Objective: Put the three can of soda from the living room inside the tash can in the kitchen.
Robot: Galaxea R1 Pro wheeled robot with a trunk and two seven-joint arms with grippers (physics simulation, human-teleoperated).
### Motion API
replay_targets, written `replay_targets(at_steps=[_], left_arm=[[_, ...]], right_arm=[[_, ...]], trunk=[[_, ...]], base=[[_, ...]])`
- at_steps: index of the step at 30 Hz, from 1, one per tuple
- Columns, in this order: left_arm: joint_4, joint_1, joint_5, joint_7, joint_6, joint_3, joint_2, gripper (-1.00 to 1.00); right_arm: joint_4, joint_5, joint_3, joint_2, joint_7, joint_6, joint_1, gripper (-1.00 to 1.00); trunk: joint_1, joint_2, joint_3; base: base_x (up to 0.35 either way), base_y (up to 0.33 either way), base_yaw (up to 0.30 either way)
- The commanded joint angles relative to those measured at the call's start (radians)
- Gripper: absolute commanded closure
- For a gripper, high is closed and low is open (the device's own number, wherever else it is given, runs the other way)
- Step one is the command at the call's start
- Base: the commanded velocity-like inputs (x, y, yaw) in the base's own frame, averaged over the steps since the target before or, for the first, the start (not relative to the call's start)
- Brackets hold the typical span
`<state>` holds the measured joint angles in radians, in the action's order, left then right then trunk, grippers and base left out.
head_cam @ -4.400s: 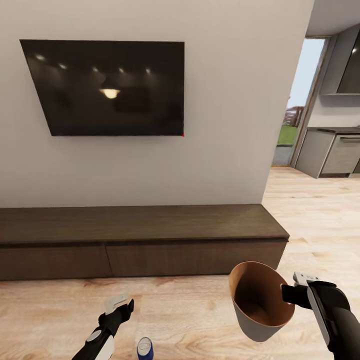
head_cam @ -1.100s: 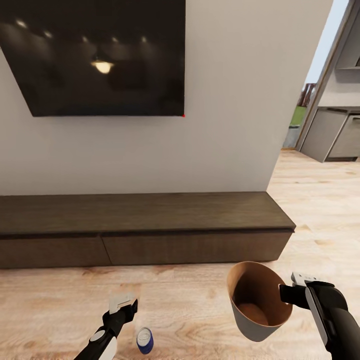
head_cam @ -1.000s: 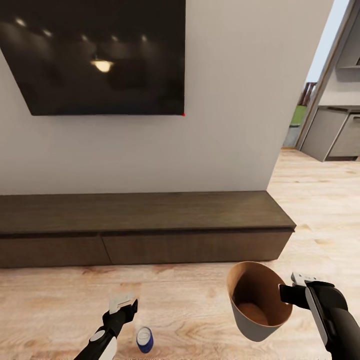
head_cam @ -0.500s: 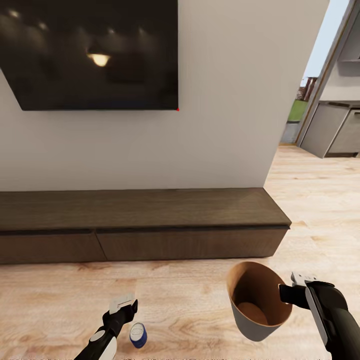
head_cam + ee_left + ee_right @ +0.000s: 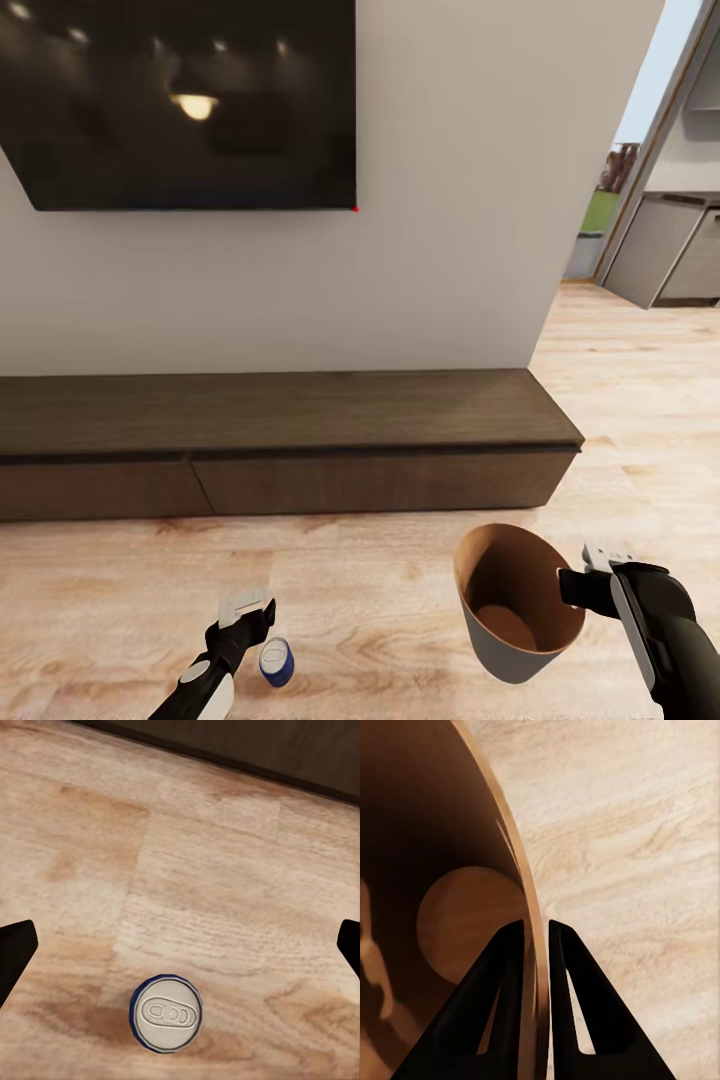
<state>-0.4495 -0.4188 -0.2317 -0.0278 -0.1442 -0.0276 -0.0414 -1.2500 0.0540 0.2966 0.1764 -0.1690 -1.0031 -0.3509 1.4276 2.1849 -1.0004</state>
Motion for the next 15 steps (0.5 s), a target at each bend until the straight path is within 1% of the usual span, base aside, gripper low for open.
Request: replay_targets(at_steps=[1,9,15], left_arm=[[0.0,0.0,0.0,0.0,0.0,0.0,0.0,-1.0],[0.0,0.0,0.0,0.0,0.0,0.0,0.0,-1.0],[0.0,0.0,0.0,0.0,0.0,0.0,0.0,-1.0]], right_arm=[[0.0,-0.016,0.0,0.0,-0.006,-0.001,0.0,1.0],[-0.001,-0.015,0.001,0.0,-0.006,0.0,0.0,1.0],[-0.004,-0.014,0.0,0.004,-0.006,0.0,0.0,1.0]], trunk=[[0.0,0.0,-0.002],[0.0,0.0,-0.011],[0.0,0.0,-0.012]], base=[[0.0,0.0,0.0],[0.013,-0.002,0.0],[0.186,-0.076,0.0]])
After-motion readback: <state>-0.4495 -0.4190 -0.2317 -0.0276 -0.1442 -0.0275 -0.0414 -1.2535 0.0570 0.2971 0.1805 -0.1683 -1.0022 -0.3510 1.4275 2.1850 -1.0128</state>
